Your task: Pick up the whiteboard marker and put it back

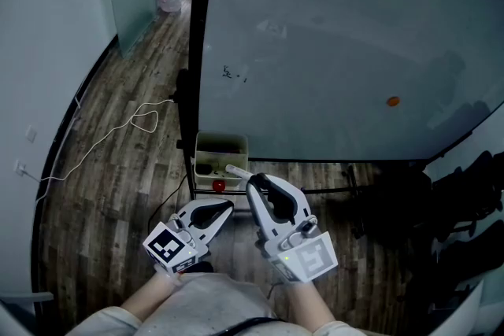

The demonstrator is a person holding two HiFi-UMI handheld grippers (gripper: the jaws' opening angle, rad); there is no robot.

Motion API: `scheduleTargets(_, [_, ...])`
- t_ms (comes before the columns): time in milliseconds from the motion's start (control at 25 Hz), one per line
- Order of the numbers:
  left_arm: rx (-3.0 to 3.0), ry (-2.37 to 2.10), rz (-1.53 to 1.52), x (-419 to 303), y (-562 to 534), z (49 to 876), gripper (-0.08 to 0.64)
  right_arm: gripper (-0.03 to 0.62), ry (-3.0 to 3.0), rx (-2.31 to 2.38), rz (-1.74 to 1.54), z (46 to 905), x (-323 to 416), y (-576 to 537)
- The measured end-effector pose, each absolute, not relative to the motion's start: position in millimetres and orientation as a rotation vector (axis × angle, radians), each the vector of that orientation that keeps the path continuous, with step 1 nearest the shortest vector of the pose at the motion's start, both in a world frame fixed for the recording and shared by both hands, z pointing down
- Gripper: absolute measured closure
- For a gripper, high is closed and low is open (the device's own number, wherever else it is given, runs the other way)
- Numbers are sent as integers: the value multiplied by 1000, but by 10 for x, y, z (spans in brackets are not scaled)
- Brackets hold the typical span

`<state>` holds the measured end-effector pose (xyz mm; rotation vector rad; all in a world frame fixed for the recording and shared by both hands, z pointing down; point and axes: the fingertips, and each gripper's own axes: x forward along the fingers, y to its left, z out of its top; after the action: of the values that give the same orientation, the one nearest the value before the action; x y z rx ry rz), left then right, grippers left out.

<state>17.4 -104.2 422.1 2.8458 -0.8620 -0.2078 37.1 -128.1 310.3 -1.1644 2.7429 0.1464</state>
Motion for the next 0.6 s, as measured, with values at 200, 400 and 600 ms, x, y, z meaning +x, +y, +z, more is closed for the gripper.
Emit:
scheduleTargets(200, [2855,-859,-208,175,-1065,4217,545,514,2742,-1175,153,3173,407,-1275])
scheduleTargets(400, [2865,-858,-205,191,-1072,4204,545,514,2746,-1193,164,3168,411,-1284])
scheduleTargets(600, [2871,-858,-200,192,-1094,4203,545,514,2732,-1178,176,3028,329,-1310])
